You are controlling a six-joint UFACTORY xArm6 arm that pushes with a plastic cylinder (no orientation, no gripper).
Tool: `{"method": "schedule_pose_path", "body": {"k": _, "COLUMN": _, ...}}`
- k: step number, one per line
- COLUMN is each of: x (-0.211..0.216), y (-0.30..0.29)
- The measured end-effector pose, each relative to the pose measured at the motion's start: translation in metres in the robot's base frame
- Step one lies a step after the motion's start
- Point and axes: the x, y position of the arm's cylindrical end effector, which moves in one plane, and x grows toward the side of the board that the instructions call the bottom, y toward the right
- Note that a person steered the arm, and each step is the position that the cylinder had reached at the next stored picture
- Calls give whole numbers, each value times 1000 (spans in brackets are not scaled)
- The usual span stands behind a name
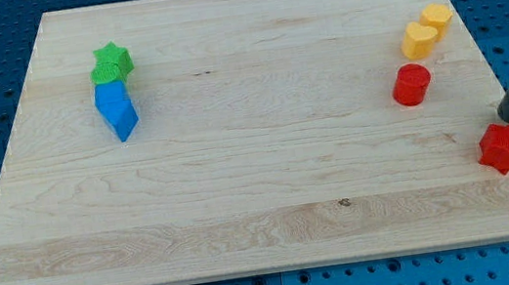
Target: Slide red star to bottom right
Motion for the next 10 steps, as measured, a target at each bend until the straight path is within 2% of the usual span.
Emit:
{"method": "schedule_pose_path", "body": {"k": 1, "x": 1, "y": -28}}
{"method": "schedule_pose_path", "body": {"k": 3, "x": 26, "y": -37}}
{"method": "schedule_pose_path", "body": {"k": 7, "x": 35, "y": 12}}
{"method": "schedule_pose_path", "body": {"k": 10, "x": 76, "y": 19}}
